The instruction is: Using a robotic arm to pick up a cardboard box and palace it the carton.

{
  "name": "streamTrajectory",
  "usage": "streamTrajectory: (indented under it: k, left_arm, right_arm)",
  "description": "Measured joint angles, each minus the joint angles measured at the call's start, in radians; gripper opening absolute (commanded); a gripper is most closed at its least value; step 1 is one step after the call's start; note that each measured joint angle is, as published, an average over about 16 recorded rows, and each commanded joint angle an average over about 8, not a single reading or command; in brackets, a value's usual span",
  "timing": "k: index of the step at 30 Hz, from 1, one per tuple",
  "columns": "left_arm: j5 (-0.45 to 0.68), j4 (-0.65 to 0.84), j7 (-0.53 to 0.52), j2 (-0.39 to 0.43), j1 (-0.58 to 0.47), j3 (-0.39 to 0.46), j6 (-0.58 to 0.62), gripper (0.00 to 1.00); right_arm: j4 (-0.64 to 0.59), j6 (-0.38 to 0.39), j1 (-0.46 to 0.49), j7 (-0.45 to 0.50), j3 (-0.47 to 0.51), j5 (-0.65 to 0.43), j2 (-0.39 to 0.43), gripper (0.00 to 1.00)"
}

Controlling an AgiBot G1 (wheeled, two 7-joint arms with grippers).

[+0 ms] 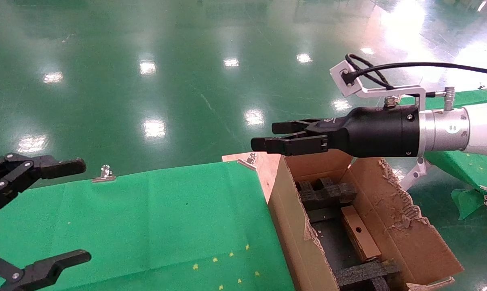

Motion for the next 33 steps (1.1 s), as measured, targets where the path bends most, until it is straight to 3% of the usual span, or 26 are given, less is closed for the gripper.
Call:
streamTrajectory:
  k: [11, 33]
  left_arm:
    - [0.000, 0.000, 0.000, 0.000, 0.000, 0.000, 0.000, 1.00]
    - [-0.001, 0.001, 0.001, 0.000, -0.001, 0.001, 0.000, 1.00]
  right_arm:
    - [0.030, -0.024, -0.070, -0.018, 0.110, -0.030, -0.011, 1.00]
    - [0.175, -0.137, -0.370, -0.102, 0.606, -0.169, -0.054, 1.00]
